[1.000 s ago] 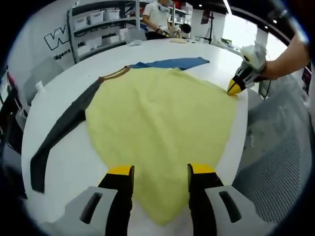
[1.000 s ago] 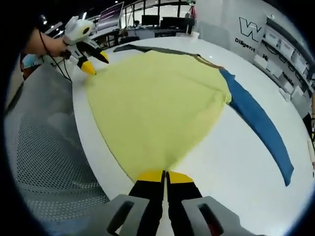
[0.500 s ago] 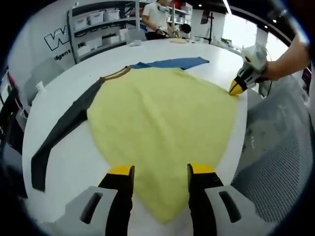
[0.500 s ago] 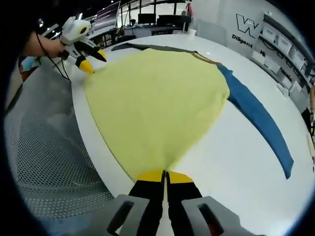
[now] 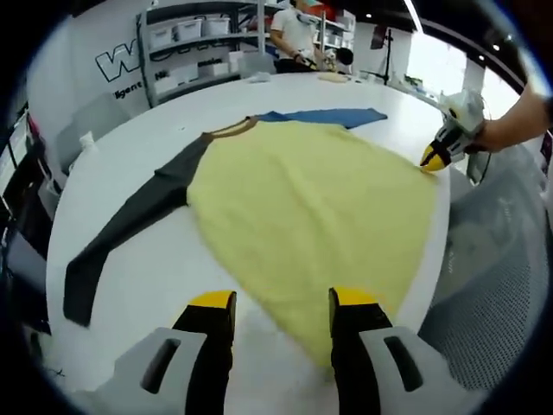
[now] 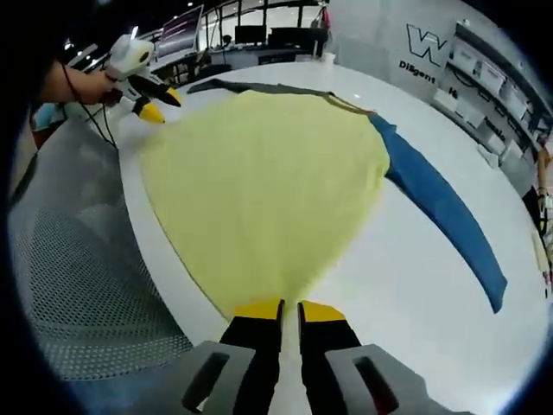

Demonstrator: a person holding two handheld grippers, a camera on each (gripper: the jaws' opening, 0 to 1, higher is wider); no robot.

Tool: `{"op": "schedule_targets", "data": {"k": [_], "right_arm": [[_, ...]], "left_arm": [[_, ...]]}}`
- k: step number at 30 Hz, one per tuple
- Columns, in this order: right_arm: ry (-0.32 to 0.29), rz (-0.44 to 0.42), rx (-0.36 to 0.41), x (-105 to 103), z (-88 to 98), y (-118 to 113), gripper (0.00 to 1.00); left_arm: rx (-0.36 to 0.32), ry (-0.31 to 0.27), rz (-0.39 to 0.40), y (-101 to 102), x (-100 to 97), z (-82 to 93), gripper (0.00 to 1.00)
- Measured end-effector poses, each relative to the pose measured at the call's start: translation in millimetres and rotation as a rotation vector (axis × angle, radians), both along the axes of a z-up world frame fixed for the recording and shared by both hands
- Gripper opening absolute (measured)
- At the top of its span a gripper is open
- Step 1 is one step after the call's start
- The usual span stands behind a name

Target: Fold the garment on the visible template until the final outline fits inside the template.

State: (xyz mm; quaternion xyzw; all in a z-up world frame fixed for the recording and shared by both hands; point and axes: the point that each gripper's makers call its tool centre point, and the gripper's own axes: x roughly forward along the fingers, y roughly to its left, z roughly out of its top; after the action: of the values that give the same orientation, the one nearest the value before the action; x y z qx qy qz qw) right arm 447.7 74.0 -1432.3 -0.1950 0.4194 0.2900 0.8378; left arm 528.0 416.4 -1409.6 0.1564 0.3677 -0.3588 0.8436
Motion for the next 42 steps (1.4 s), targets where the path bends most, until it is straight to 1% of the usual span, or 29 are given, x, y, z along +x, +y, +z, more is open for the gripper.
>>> {"op": "schedule_targets", "data": {"k": [2,4,6,8,10,11,13,17,19,20,24,25,26,27,29,31,34,38,42], "right_arm": [[-0.025,0.027,0.028,4,4.8,10,0.03],[-0.053,0.057,0.002,10,6.8,14,0.04],[-0.075,0.072,0.048,16,12.3,27,0.03],[-0.074,0.087,0.052,19,12.1,34,0.03],[-0.069,0.11,0.076,21,11.5,44,0.03],[-0.068,0.116,0.075,23,10.6,47,0.04],[-0.064,0.125,0.087,25,10.0,52,0.05],[-0.06,0.154,0.13,30,10.3,68,0.11],[-0.053,0.174,0.128,30,7.6,73,0.14],[-0.048,0.179,0.127,30,6.7,74,0.14],[-0.038,0.183,0.134,33,4.6,76,0.14],[-0.035,0.185,0.132,33,4.8,76,0.14],[-0.034,0.186,0.132,33,4.6,76,0.14],[-0.033,0.187,0.132,33,4.2,76,0.14],[-0.03,0.186,0.131,33,3.5,75,0.13],[-0.025,0.184,0.129,33,2.1,74,0.13],[-0.022,0.182,0.126,33,0.9,73,0.12],[-0.019,0.18,0.12,32,1.5,71,0.12],[-0.014,0.176,0.111,31,0.5,68,0.11]], "left_arm": [[0.0,-0.001,0.016,7,4.0,-0.1,0.48],[-0.002,-0.003,0.045,17,9.8,0.4,0.48],[-0.007,-0.003,0.078,28,16.1,2.3,0.48],[-0.008,-0.007,0.102,39,22.2,3.5,0.48],[-0.01,-0.008,0.131,51,29.2,5.4,0.48],[-0.01,-0.011,0.149,59,34.2,6.5,0.48],[-0.013,-0.014,0.171,70,40.9,8.2,0.48],[-0.018,-0.026,0.223,93,56.6,14.6,0.48],[-0.02,-0.03,0.256,106,65.9,15.9,0.48],[-0.022,-0.029,0.274,115,71.9,14.9,0.48],[-0.018,-0.027,0.325,140,88.2,13.4,0.49],[-0.011,-0.028,0.342,149,94.1,12.4,0.49],[-0.012,-0.028,0.351,153,96.6,11.9,0.49],[-0.012,-0.023,0.374,161,101.6,10.9,0.49],[-0.004,-0.027,0.396,171,107.9,11.0,0.48],[0.017,-0.028,0.411,184,116.0,6.7,0.48],[0.039,-0.019,0.418,194,119.7,-0.2,0.47],[0.059,-0.011,0.419,200,121.7,-8.5,0.45],[0.099,-0.015,0.397,204,122.6,-15.3,0.43]]}}
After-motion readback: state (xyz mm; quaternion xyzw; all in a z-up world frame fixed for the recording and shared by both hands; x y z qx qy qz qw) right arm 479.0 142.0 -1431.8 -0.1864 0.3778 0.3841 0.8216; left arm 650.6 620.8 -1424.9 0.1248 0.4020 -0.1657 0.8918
